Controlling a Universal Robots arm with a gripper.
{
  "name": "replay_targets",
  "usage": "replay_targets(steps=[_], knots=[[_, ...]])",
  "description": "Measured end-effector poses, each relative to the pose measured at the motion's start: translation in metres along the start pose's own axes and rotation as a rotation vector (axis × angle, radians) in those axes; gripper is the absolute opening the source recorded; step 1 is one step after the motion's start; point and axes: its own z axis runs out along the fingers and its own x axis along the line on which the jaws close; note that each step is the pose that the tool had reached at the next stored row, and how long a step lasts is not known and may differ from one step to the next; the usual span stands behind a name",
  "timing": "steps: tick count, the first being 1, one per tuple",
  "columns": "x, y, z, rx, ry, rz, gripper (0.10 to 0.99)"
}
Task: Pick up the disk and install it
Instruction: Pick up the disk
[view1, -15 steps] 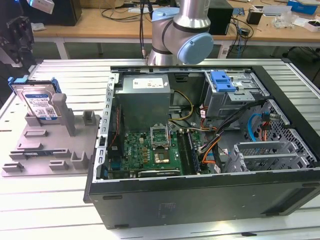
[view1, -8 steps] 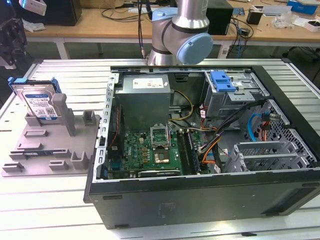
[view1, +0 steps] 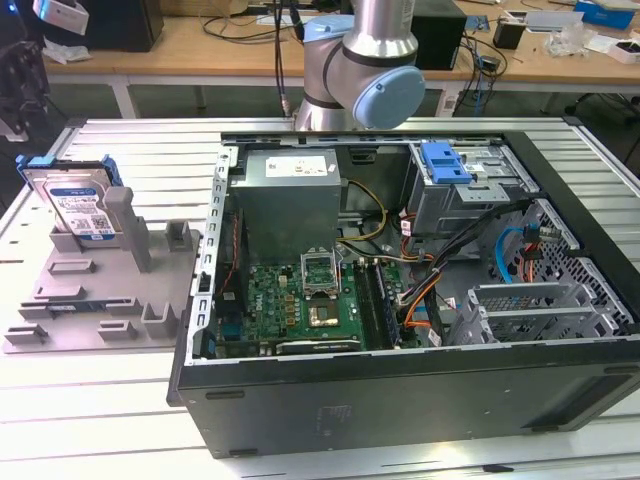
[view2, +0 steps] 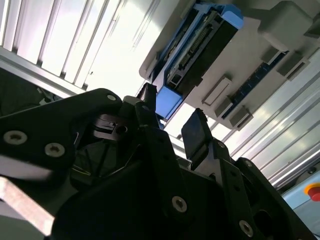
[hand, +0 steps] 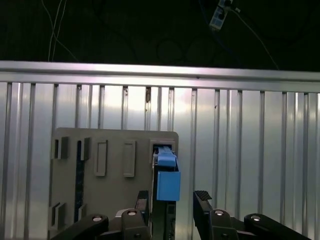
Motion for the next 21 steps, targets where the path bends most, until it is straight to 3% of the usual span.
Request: replay_targets(steps=[16, 21], knots=[[0.0035, -0.0002, 0.0072, -0.002, 0.0119, -0.028, 0.482], [0.0034, -0.0002, 0.0073, -0.001, 0.012, -0.028, 0.482]])
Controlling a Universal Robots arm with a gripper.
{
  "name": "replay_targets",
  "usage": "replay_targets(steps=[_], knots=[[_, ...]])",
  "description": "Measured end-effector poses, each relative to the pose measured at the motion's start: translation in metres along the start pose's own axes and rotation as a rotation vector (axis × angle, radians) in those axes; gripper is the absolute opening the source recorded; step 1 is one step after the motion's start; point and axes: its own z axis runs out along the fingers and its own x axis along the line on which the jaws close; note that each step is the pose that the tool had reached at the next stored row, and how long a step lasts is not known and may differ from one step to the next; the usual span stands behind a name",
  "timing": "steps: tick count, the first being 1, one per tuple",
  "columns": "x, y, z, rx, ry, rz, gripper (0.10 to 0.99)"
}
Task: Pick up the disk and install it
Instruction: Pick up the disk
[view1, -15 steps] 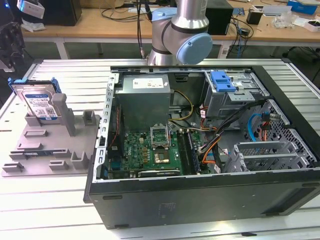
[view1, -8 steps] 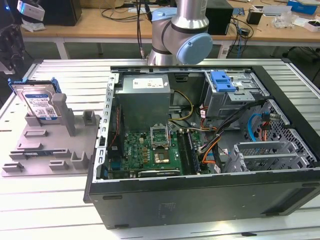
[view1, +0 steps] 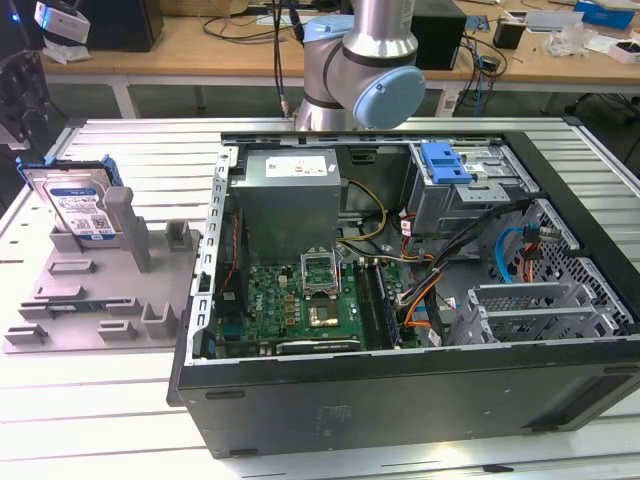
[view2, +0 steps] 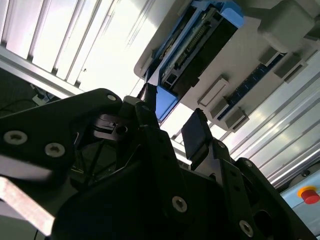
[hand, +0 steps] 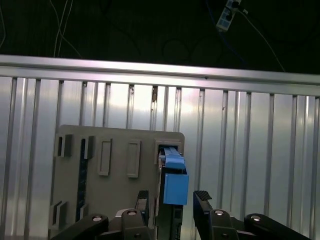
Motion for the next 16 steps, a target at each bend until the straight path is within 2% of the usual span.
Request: replay_targets(steps=[16], knots=[[0.0, -0.0011, 0.0058, 0.0, -0.0003, 0.007, 0.482]])
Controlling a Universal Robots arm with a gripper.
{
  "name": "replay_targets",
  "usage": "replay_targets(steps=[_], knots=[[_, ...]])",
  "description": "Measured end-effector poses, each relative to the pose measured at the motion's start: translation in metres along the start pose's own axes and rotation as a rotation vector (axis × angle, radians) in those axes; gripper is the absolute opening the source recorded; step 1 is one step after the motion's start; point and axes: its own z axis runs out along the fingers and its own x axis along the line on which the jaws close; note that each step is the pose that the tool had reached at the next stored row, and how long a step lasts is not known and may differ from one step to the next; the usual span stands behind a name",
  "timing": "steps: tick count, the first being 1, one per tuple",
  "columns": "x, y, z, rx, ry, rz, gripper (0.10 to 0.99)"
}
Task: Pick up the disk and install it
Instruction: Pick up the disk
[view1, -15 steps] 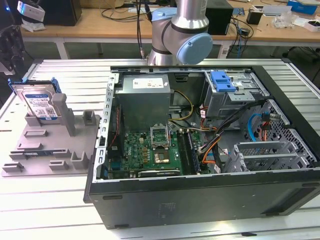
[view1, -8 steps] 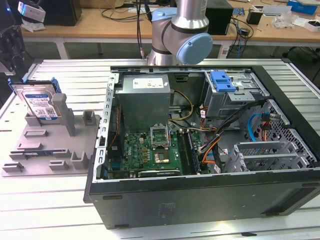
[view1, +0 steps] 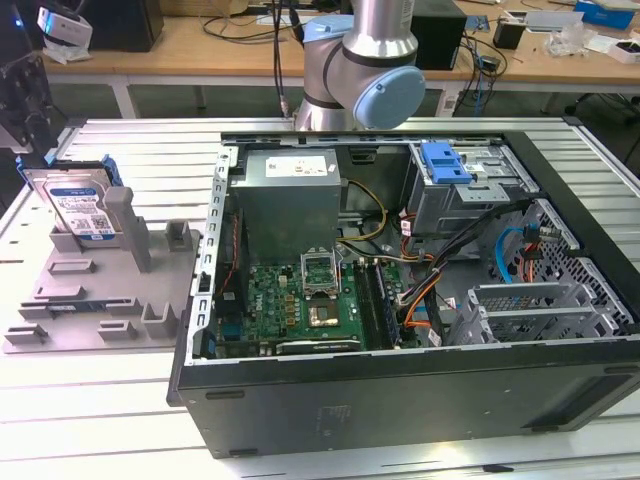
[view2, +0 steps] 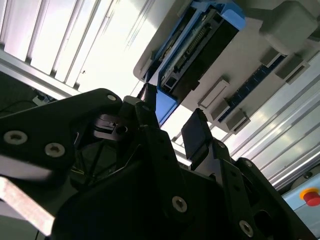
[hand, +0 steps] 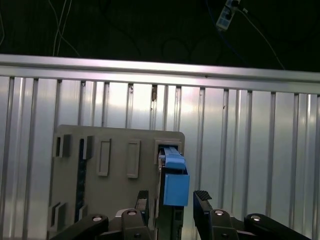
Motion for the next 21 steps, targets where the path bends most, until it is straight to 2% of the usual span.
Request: replay_targets(steps=[21], knots=[[-0.0028, 0.0015, 0.011, 0.0, -0.0016, 0.036, 0.482]])
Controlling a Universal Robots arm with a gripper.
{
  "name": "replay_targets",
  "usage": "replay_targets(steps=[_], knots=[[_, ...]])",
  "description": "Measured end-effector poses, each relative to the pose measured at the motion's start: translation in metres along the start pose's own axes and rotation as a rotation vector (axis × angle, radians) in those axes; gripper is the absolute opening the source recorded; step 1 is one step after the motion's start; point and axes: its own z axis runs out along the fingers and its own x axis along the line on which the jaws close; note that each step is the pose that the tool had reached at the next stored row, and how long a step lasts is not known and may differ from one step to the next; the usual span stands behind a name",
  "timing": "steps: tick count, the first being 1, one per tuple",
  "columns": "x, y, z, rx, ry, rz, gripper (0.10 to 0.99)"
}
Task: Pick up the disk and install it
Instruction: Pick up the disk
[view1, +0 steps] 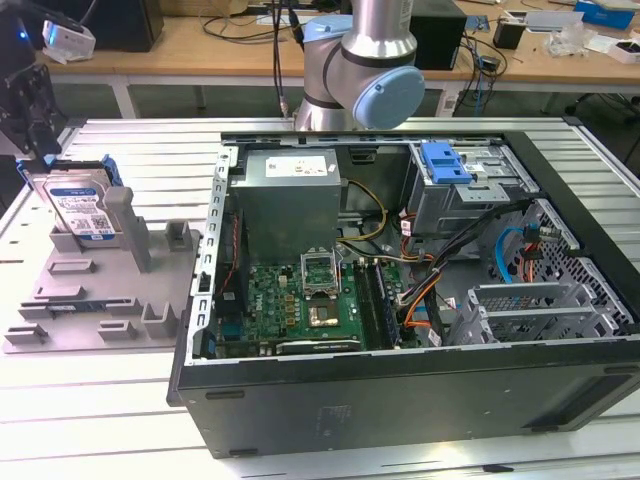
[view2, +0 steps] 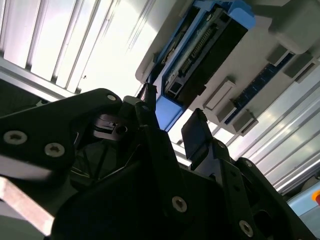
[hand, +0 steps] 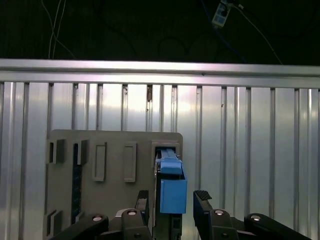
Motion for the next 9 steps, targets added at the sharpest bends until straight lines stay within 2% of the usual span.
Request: replay_targets(steps=[9], knots=[[0.0, -0.0002, 0.0049, 0.0, -0.0007, 0.016, 0.482]])
